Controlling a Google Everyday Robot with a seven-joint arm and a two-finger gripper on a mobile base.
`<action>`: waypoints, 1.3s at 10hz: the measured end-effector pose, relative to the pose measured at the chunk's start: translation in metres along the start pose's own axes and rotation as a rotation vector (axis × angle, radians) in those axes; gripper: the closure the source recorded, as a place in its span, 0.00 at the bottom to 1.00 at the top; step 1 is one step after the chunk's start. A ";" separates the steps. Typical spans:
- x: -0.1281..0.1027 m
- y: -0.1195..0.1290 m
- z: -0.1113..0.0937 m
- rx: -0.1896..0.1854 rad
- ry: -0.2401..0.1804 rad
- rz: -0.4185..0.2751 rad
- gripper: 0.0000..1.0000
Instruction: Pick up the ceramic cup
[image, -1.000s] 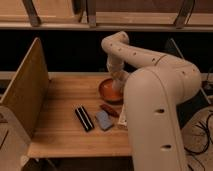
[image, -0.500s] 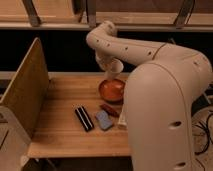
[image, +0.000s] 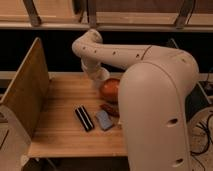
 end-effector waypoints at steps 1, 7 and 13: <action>0.001 -0.002 0.000 0.001 0.001 0.003 1.00; -0.003 0.018 0.024 -0.020 0.035 -0.050 1.00; -0.007 0.066 0.067 -0.082 0.144 -0.152 1.00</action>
